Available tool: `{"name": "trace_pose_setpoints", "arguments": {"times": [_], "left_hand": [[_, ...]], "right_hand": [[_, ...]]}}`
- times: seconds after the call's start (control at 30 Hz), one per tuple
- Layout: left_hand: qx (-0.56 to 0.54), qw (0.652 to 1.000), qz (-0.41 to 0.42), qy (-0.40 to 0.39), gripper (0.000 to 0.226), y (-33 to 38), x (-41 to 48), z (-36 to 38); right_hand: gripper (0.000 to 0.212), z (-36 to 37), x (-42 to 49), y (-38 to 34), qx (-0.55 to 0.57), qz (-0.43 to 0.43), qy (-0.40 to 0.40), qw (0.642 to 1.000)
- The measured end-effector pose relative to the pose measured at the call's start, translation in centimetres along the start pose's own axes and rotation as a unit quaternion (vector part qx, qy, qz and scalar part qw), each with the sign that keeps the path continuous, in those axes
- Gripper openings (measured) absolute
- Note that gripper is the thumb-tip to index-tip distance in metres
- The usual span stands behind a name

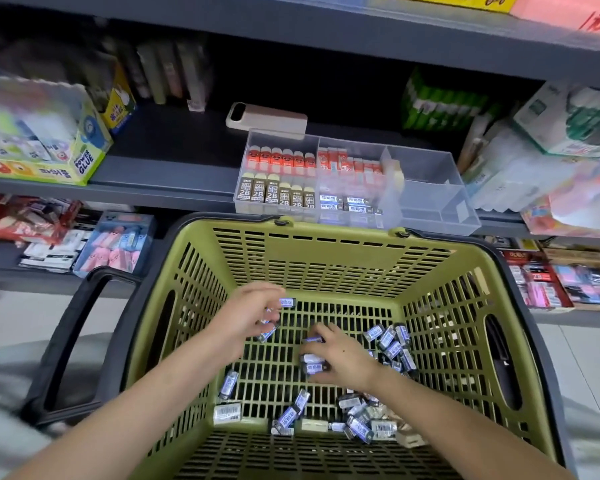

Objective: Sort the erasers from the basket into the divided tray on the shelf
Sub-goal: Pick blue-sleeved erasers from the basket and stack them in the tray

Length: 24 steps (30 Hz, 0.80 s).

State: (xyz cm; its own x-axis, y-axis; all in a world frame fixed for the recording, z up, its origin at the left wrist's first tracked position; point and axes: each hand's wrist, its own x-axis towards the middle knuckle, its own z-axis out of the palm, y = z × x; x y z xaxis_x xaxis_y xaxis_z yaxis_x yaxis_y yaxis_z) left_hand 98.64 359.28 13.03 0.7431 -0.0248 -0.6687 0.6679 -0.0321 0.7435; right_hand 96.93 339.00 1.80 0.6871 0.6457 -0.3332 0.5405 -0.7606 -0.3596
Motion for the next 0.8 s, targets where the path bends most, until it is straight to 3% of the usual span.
{"name": "trace_pose_setpoints", "arguments": {"times": [0.07, 0.17, 0.23, 0.33, 0.43, 0.5, 0.53, 0.6, 0.67, 0.73, 0.8], "left_hand": [[-0.082, 0.986, -0.146, -0.013, 0.024, -0.7, 0.7, 0.8], [-0.184, 0.942, -0.253, -0.123, 0.046, -1.7, 1.5, 1.6], [-0.248, 0.918, -0.265, -0.162, 0.058, -2.2, 1.8, 1.8], [-0.277, 0.918, -0.234, -0.16, 0.045, -2.5, 1.9, 2.0], [-0.296, 0.908, -0.235, -0.183, 0.034, -2.9, 2.1, 2.1], [-0.301, 0.904, -0.225, -0.205, 0.034, -3.1, 2.3, 2.0], [-0.299, 0.907, -0.213, -0.205, 0.034, -3.0, 2.4, 1.9], [-0.29, 0.919, -0.187, -0.188, 0.033, -2.9, 2.7, 1.7], [-0.279, 0.93, -0.168, -0.169, 0.032, -2.7, 3.0, 1.5], [-0.273, 0.935, -0.157, -0.162, 0.032, -2.6, 3.3, 1.4], [-0.274, 0.935, -0.155, -0.16, 0.032, -2.6, 3.4, 1.4]], "right_hand": [[0.049, -1.9, -0.1, -1.2, 0.108, 0.028, 0.103, 0.988], [0.05, -5.2, -0.4, -3.4, 0.206, 0.017, 0.209, 0.956], [0.054, -7.0, -0.8, -4.9, 0.199, -0.011, 0.192, 0.961], [0.066, -8.4, -1.4, -5.8, 0.099, -0.039, 0.147, 0.983], [0.058, -8.9, -2.0, -5.0, 0.132, -0.007, 0.219, 0.967], [0.043, -8.5, -2.3, -2.9, 0.177, 0.086, 0.269, 0.943], [0.038, -8.2, -2.4, -1.2, 0.151, 0.148, 0.253, 0.944], [0.042, -6.9, -3.0, 2.4, 0.095, 0.283, 0.115, 0.948], [0.055, -5.1, -3.7, 5.1, 0.076, 0.362, -0.009, 0.929], [0.069, -3.4, -4.0, 6.4, 0.043, 0.369, -0.035, 0.928], [0.079, -1.9, -4.3, 6.9, 0.023, 0.345, -0.008, 0.938]]}}
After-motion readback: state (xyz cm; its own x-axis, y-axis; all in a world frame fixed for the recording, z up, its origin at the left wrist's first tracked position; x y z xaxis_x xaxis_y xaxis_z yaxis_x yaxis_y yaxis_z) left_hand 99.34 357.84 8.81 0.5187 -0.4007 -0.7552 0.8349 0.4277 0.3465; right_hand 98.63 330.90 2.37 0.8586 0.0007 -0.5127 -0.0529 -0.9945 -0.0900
